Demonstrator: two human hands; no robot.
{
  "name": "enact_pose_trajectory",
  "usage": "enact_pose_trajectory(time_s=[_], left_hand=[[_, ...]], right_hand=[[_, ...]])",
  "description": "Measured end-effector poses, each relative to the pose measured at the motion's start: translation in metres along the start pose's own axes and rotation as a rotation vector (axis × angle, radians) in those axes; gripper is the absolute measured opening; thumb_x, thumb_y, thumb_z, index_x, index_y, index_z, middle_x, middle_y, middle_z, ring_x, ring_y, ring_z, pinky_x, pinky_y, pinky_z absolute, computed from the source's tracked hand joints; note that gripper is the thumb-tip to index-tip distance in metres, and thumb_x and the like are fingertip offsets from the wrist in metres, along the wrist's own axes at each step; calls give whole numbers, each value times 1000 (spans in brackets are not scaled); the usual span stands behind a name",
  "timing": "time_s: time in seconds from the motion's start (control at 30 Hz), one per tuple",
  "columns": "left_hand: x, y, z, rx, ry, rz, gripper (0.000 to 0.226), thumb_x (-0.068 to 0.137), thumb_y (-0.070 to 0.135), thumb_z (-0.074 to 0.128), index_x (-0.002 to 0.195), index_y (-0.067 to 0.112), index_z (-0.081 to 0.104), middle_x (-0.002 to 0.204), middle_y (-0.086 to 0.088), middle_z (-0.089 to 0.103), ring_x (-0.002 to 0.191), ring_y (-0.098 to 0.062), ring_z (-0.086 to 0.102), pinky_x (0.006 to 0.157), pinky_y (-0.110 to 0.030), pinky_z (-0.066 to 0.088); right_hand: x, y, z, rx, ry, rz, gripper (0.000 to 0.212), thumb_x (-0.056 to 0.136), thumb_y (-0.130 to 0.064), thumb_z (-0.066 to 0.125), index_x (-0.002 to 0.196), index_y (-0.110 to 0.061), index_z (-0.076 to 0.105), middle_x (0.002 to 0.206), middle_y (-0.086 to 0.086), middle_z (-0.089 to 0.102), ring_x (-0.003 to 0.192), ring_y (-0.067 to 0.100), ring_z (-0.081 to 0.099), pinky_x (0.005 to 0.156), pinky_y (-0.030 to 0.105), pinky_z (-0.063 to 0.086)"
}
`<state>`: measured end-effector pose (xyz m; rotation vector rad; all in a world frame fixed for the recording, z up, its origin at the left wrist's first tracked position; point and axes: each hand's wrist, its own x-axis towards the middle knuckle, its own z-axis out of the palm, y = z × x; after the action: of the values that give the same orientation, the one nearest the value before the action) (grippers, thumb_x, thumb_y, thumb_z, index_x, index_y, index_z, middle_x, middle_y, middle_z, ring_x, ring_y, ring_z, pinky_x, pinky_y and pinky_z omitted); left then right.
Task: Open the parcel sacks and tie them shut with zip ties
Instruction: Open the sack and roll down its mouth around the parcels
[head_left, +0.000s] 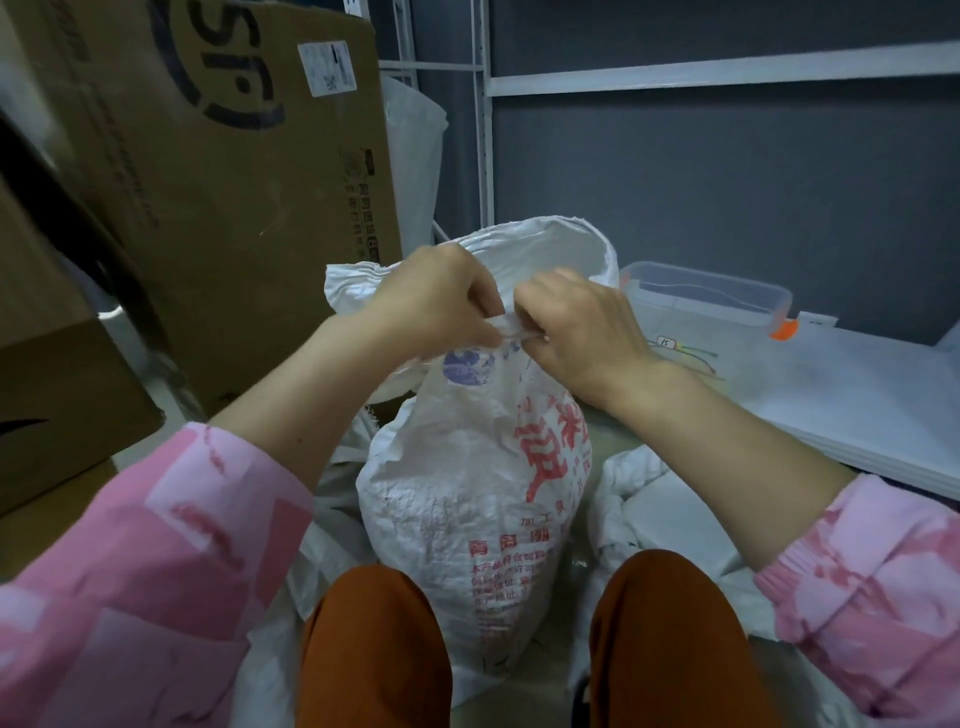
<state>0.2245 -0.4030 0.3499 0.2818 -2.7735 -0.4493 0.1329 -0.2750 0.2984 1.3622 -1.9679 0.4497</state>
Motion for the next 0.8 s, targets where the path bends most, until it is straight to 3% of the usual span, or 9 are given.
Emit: enact_pose_trajectory(time_s=[0.1,0.23,0.33,0.4,0.47,0.53,0.67,0.73,0.8], left_hand=[[0,-5,14,423,195,106,12,83,16,64,89,26,67,94,4,66,87,-22,60,64,-30,38],[-3,-13,25,455,265,232,17,79,3,54,82,18,62,90,-2,61,77,-28,56,57,-33,30],[-5,-10,27,407,293,232,18,78,0,55,74,17,51,85,-5,54,67,-27,50,54,-34,31],[-6,-10,27,379,275,197,21,80,-1,57,77,18,48,88,-5,53,68,-26,49,56,-35,35],[-6,-9,26,332,199,128,19,81,2,60,91,17,56,100,-4,54,82,-25,53,64,-35,41],[-4,-3,25,276,122,82,32,81,12,66,112,17,60,115,-4,58,102,-26,56,78,-36,47],[6,3,31,260,133,72,21,84,23,66,103,15,70,104,-10,67,101,-30,58,76,-33,42],[8,-1,36,296,152,51,15,85,24,67,96,16,72,97,-10,67,95,-30,59,72,-33,40],[7,-4,41,352,172,53,12,84,18,66,95,18,72,95,-10,68,92,-31,60,69,-34,42]], right_hand=[[9,6,-12,215,-289,214,18,79,-18,70,92,-16,58,87,-4,57,88,21,56,67,33,43],[15,9,-20,-95,-277,115,21,86,-24,65,105,-14,64,112,2,58,109,22,50,71,27,32],[14,6,-8,-218,-311,45,9,85,-15,62,91,-10,66,101,5,60,103,26,52,66,33,36],[11,3,-1,-249,-239,-9,5,72,-5,69,73,-5,64,81,10,62,84,31,59,59,32,42],[6,2,2,-246,-162,-24,22,51,2,78,54,-5,57,56,11,58,56,29,58,46,25,37],[1,0,5,-207,-129,41,26,45,3,78,51,-5,54,50,11,55,47,28,54,44,23,27],[5,-6,3,-2,-80,106,11,69,-9,71,65,-3,63,65,13,64,62,33,59,50,28,34],[8,-4,-4,103,-146,257,12,82,-21,65,82,-12,73,82,6,70,80,27,63,64,32,47],[12,5,-12,195,-64,410,16,81,-27,70,94,-18,72,93,1,70,88,21,63,73,31,49]])
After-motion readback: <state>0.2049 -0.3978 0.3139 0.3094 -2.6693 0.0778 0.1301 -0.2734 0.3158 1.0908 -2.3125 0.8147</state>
